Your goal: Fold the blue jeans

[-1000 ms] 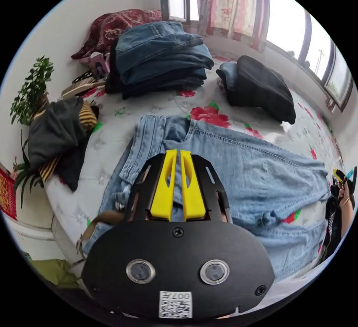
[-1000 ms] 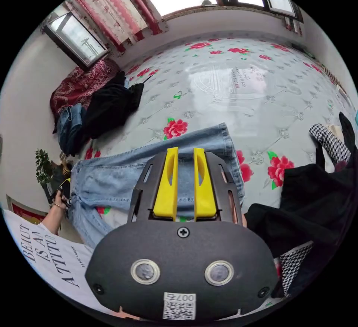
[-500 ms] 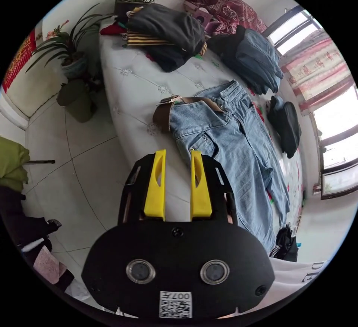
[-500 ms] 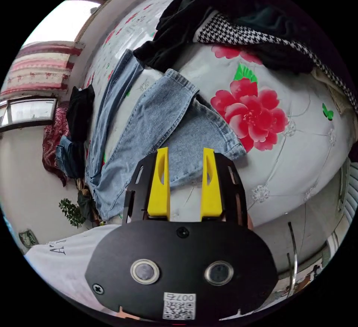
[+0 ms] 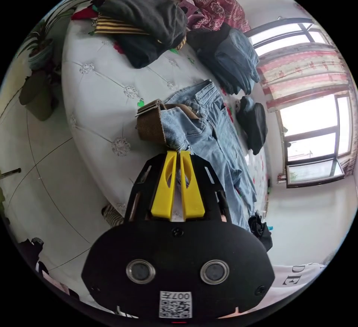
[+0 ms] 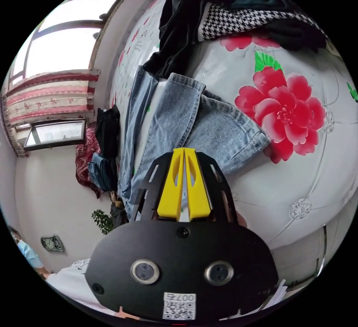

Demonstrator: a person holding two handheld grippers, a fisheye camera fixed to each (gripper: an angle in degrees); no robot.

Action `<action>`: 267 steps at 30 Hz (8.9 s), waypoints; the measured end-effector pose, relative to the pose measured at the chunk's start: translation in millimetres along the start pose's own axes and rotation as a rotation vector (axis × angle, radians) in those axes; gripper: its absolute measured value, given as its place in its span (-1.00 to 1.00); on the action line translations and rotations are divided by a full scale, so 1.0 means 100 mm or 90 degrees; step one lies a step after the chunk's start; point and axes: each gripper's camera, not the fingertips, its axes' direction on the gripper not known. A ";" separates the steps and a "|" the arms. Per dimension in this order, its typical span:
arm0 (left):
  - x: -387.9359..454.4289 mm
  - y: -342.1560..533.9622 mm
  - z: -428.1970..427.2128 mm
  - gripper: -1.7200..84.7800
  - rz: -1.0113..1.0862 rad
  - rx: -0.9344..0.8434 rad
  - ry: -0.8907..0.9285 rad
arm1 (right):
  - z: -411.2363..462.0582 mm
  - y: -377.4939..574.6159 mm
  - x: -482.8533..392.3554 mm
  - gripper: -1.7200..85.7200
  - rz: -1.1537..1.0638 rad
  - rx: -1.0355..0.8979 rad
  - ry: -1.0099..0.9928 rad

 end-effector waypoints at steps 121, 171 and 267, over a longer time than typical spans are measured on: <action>1.20 -0.36 1.65 -0.84 0.460 -0.096 -0.331 | 3.00 0.74 -0.14 -0.94 -0.878 -0.612 0.015; 0.88 -0.61 1.82 -0.75 0.413 -0.025 -0.359 | 1.14 -0.28 0.18 -0.86 -0.450 -0.046 0.142; 0.78 1.76 2.44 -0.98 0.917 -0.351 -0.264 | 1.76 1.13 -0.60 -0.78 -0.548 0.046 0.295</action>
